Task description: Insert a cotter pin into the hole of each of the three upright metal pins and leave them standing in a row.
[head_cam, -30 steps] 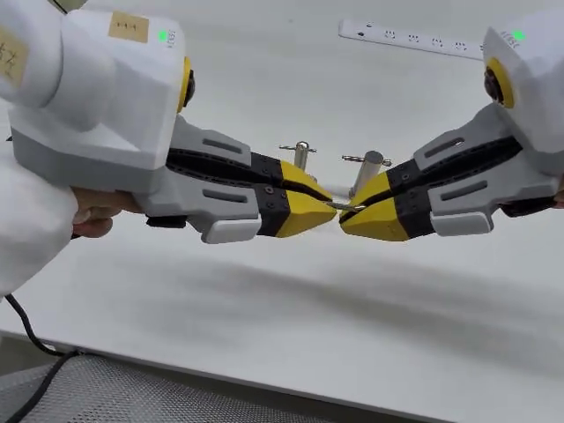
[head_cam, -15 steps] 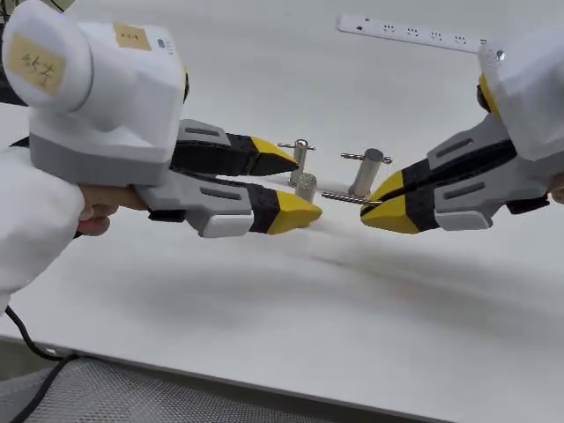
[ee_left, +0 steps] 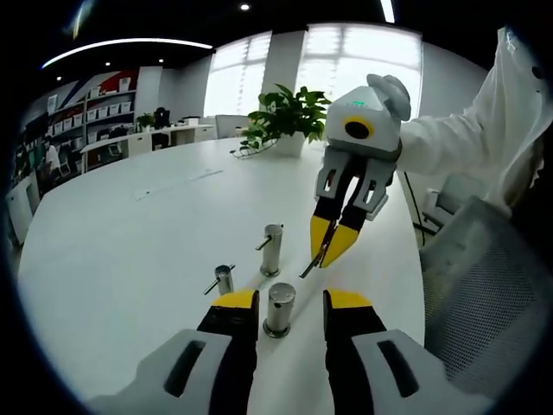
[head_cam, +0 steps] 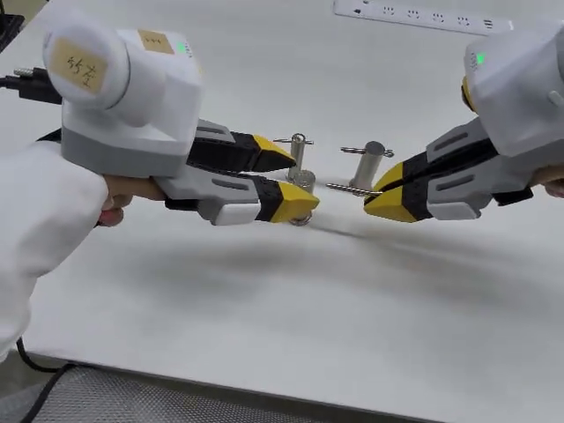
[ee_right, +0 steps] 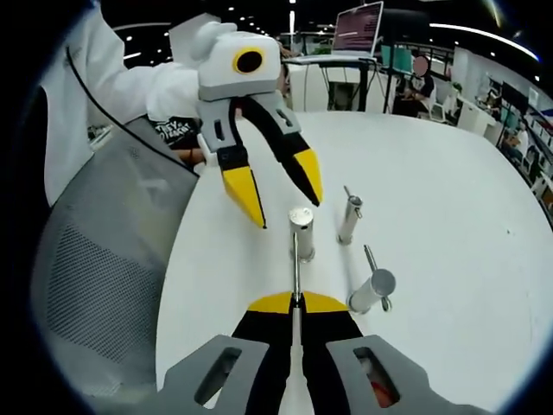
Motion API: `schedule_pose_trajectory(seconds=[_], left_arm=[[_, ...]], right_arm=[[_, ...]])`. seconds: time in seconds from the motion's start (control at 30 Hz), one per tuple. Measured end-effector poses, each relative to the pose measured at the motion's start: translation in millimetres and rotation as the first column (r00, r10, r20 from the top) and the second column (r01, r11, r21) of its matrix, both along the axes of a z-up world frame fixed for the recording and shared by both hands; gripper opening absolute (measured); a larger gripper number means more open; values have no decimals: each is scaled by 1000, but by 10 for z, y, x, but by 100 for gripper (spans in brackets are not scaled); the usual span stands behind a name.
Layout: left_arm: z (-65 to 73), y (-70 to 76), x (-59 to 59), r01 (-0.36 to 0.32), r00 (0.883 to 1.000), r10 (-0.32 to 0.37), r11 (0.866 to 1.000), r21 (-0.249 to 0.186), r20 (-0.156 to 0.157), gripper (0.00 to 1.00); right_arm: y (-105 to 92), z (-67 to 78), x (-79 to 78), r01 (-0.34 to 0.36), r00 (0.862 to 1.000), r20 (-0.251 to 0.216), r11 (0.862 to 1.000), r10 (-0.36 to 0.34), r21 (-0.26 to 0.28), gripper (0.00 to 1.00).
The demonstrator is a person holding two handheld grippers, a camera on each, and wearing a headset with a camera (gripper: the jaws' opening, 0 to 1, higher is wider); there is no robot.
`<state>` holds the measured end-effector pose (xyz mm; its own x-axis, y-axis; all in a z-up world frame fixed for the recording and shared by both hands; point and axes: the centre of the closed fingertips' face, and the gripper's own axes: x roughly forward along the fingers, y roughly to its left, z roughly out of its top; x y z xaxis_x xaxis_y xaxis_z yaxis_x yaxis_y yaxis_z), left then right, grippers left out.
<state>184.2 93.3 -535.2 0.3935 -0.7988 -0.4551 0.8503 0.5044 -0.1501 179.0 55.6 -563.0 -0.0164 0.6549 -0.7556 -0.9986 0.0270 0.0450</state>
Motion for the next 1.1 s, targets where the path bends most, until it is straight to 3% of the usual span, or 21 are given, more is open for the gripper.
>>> schedule_pose_trajectory(seconds=[0.37, 0.6, 1.1], left_arm=[[-69, 52, 56, 0, 1000, 0, 1000, 22, 2, 11], [-80, 94, 84, -1, 1000, 1, 1000, -3, -27, 11], [-108, 156, 97, 12, 1000, -12, 1000, 2, -28, 10]], right_arm=[[52, -83, 54, -15, 1000, -5, 1000, 15, 6, 0], [84, -69, 70, -25, 1000, 3, 1000, 25, 9, 0], [203, -44, 85, -52, 998, 18, 999, 52, 5, 0]])
